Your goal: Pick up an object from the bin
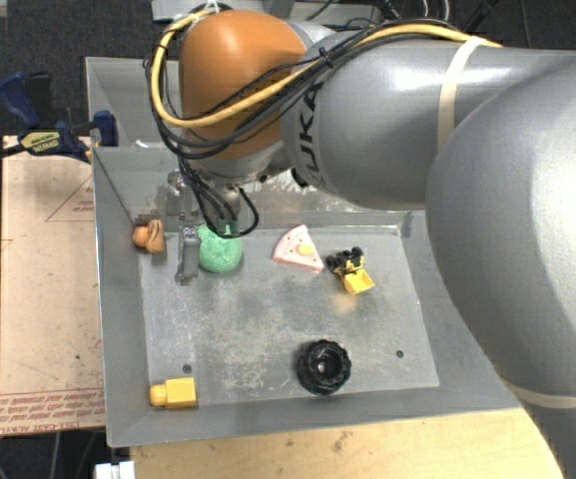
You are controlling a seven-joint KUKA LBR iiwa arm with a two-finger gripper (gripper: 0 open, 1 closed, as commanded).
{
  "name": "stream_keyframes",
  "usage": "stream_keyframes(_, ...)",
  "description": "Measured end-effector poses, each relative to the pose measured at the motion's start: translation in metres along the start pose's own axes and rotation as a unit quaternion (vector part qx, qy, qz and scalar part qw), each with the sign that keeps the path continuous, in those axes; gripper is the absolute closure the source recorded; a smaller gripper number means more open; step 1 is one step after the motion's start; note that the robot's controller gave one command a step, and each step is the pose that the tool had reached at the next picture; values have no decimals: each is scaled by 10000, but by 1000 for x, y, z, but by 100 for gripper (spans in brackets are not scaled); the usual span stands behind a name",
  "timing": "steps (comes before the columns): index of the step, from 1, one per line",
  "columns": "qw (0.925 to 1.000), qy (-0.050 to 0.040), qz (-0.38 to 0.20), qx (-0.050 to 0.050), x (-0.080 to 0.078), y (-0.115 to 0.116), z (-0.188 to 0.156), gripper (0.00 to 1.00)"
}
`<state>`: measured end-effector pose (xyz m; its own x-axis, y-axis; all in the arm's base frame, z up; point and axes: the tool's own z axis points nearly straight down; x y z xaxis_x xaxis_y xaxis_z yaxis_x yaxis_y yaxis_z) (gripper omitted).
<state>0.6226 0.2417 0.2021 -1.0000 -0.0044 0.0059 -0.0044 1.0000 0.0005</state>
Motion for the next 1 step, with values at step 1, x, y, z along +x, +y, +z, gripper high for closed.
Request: stream_keyframes(1,10000,-36,18,-8,-1,-1,-5,0)
